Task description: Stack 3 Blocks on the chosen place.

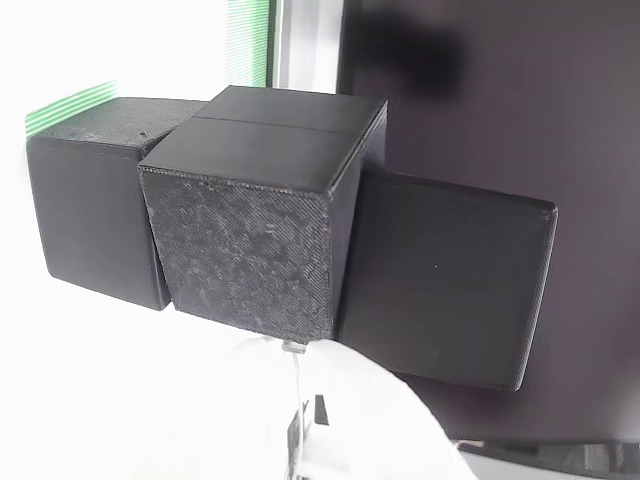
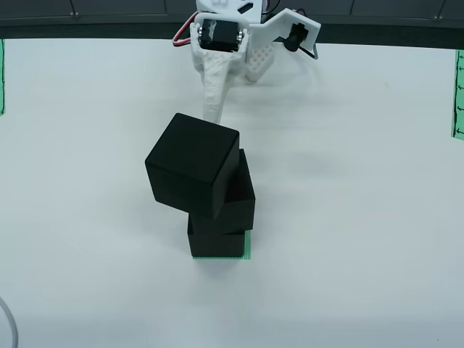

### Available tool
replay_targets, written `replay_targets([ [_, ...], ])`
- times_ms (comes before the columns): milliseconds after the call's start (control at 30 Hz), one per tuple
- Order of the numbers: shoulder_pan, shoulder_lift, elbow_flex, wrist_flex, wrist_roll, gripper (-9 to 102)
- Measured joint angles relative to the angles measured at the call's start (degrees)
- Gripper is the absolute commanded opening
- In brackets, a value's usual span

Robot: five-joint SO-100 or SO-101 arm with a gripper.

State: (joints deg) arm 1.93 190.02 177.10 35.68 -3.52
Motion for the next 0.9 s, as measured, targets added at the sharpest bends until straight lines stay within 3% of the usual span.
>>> replay_targets([
  [900,0.79,5.45,0.97,10.37,6.15,0],
])
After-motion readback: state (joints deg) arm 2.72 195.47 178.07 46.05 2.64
